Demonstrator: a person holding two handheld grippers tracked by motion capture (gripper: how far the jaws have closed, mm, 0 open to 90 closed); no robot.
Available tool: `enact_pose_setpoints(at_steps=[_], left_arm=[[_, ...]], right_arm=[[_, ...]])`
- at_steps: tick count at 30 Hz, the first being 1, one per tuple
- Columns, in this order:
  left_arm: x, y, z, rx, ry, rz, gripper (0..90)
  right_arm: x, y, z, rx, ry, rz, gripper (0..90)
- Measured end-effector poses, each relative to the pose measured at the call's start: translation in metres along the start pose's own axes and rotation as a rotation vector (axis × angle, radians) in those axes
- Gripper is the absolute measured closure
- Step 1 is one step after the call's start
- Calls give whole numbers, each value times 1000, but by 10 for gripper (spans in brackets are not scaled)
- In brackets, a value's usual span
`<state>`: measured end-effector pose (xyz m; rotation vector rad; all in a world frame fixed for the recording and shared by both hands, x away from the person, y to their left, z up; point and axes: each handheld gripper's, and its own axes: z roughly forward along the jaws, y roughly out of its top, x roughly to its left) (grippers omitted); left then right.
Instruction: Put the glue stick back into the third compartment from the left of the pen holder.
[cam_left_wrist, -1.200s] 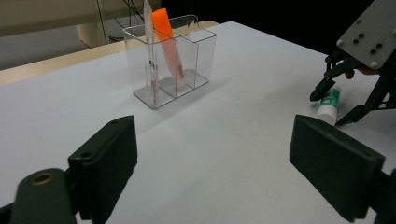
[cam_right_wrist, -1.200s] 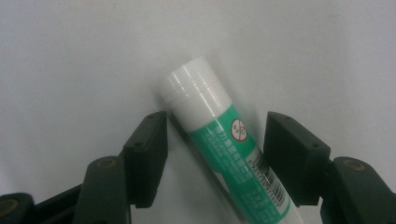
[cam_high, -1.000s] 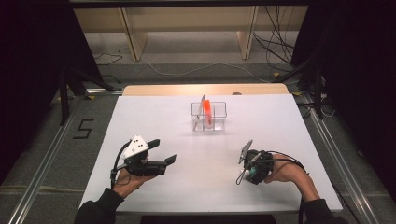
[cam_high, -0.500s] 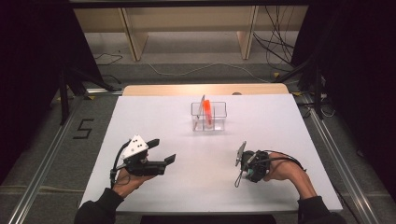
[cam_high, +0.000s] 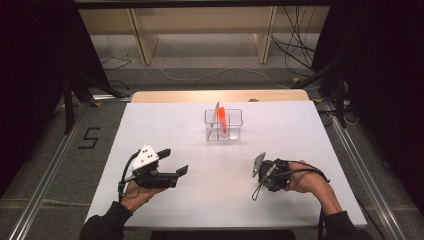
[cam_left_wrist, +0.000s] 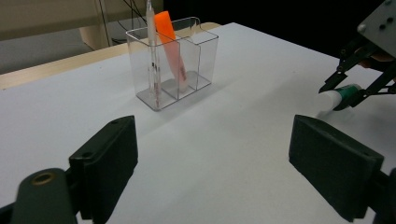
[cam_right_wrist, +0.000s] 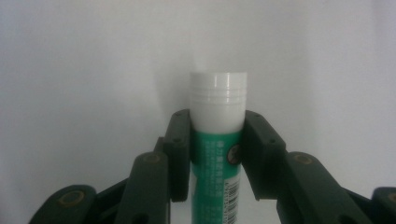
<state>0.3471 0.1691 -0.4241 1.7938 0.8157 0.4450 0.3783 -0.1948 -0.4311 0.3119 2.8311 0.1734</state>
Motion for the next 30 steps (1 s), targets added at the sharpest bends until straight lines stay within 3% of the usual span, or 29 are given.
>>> enact_pose_setpoints(at_steps=[7,18,30], left_arm=[[0,0,0,-2,2,-3,150],[0,0,-1,-8,12,2,150],[1,0,-2,-20,17,-7,150]], right_arm=[[-9,-2,-14,-139,-53,116,659],[-25,-4,-29,-460,-83,359,659],[-34,-9,-30,-614,-133,525,659]])
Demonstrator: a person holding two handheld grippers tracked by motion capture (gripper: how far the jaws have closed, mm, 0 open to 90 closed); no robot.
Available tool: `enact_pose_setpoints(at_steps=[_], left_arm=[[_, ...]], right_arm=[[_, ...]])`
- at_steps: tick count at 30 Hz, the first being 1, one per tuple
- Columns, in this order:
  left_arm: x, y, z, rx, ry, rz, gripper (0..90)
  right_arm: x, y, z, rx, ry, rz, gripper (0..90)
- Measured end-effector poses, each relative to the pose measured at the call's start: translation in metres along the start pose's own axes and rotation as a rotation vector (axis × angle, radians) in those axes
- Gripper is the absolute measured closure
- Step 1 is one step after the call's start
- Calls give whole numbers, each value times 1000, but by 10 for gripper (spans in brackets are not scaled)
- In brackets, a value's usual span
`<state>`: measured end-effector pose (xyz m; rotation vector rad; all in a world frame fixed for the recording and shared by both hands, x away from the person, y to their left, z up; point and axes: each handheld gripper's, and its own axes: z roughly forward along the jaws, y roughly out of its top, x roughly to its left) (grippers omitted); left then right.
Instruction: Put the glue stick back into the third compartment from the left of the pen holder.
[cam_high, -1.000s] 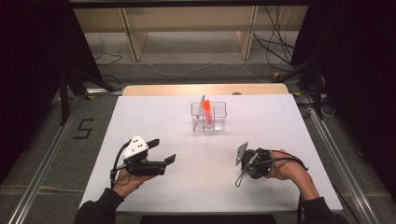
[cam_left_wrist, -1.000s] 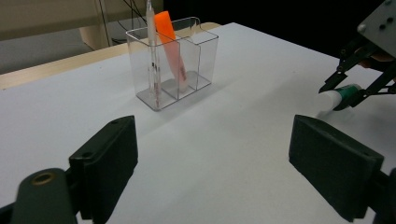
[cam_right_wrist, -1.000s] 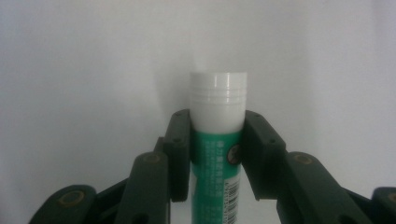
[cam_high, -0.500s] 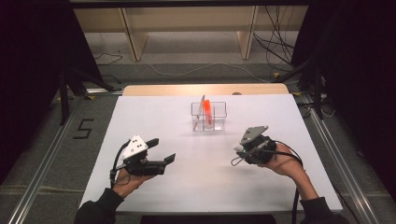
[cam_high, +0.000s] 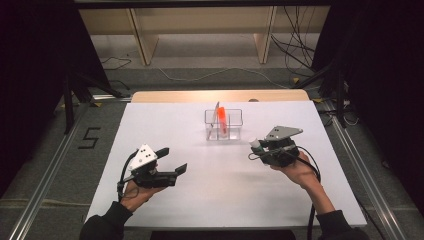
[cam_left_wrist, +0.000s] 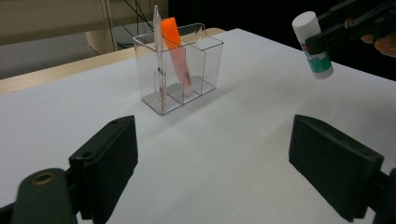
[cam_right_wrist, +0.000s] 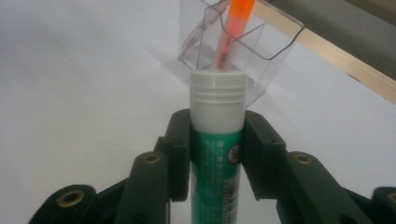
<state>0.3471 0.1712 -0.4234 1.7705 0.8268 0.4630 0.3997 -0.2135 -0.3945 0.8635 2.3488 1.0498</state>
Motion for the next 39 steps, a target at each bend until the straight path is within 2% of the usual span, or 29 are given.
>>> enact_pose_setpoints(at_steps=[4,18,28,39], left_arm=[[0,0,0,-6,1,-8,150],[0,0,0,-7,2,-8,150],[0,0,0,-6,3,-7,150],[1,1,-1,-8,6,-5,150]], right_arm=[[-3,1,-1,-38,19,60,659],[-8,5,2,-96,38,141,658],[-4,11,7,-121,32,131,658],[-7,23,19,-171,3,168,658]])
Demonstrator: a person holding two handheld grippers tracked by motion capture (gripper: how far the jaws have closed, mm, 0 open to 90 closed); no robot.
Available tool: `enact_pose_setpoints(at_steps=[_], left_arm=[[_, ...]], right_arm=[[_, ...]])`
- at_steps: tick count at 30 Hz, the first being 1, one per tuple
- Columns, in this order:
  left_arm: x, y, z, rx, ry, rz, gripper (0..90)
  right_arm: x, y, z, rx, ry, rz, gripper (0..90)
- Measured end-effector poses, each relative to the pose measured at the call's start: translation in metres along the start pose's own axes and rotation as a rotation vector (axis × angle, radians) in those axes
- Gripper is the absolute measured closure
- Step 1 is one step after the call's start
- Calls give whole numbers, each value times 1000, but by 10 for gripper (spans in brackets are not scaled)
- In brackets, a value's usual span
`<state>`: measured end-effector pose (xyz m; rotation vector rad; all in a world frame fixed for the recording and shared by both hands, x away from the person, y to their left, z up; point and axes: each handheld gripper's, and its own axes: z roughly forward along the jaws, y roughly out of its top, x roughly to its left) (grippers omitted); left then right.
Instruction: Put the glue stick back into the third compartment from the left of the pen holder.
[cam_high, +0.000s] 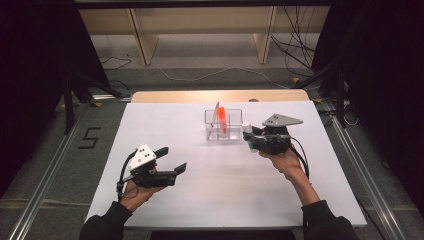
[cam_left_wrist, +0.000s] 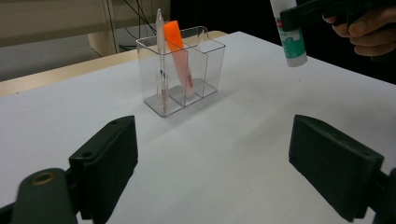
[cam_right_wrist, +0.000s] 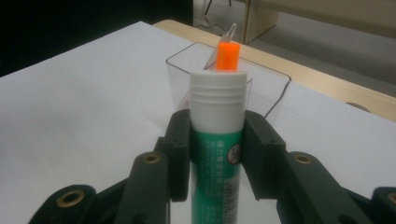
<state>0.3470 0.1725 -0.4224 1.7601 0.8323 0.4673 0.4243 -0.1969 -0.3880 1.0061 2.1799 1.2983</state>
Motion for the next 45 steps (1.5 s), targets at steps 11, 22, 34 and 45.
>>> enact_pose_setpoints(at_steps=[11,22,34,45], left_arm=[[1,0,0,-5,0,-4,150],[1,0,0,-10,5,-8,150],[1,1,-1,-9,6,-6,150],[1,1,-2,-16,5,-11,150]], right_arm=[[-6,12,15,-48,-27,41,658],[-11,27,35,-74,-69,57,658],[-19,39,55,-94,-95,97,658],[-21,48,70,-106,-118,98,658]])
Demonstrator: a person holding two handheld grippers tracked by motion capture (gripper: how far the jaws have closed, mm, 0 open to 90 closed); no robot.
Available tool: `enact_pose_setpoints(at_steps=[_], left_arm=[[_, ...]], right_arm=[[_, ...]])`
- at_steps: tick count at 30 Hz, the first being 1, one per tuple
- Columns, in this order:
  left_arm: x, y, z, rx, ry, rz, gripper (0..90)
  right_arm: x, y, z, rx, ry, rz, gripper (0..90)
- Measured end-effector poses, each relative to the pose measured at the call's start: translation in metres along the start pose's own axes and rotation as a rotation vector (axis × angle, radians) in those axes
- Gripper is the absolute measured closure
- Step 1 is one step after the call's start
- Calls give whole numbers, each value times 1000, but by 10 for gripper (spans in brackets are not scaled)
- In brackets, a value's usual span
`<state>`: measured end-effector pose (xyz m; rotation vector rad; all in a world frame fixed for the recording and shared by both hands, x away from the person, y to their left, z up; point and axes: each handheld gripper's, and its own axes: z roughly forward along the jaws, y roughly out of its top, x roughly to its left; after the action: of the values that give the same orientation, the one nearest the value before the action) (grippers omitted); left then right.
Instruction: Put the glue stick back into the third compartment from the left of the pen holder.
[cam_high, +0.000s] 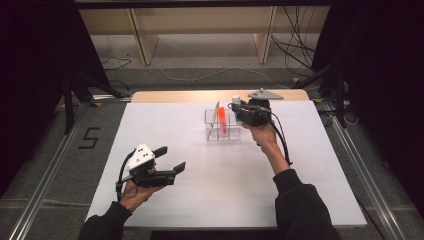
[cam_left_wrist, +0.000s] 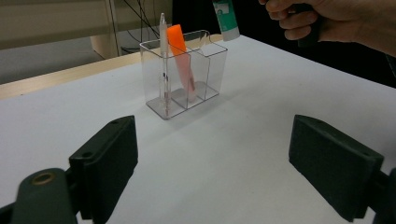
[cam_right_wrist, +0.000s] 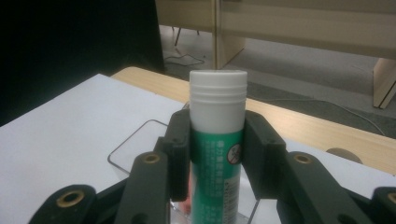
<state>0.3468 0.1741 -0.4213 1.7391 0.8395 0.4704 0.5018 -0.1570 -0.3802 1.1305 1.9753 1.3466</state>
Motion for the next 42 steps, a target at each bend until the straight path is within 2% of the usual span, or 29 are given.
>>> enact_pose_setpoints(at_steps=[17,34,36,39,42], left_arm=[[-1,0,0,-3,-2,2,150],[0,0,-1,-5,-2,3,150],[0,0,-1,-5,-1,4,150],[0,0,-1,-5,0,3,150],[0,0,-1,-4,0,3,150]], right_arm=[[-4,-8,28,10,-56,30,657],[-4,-18,44,48,-88,39,649],[-4,-18,43,52,-89,40,594],[-5,-15,39,63,-68,63,382],[-6,-11,31,64,-63,72,313]])
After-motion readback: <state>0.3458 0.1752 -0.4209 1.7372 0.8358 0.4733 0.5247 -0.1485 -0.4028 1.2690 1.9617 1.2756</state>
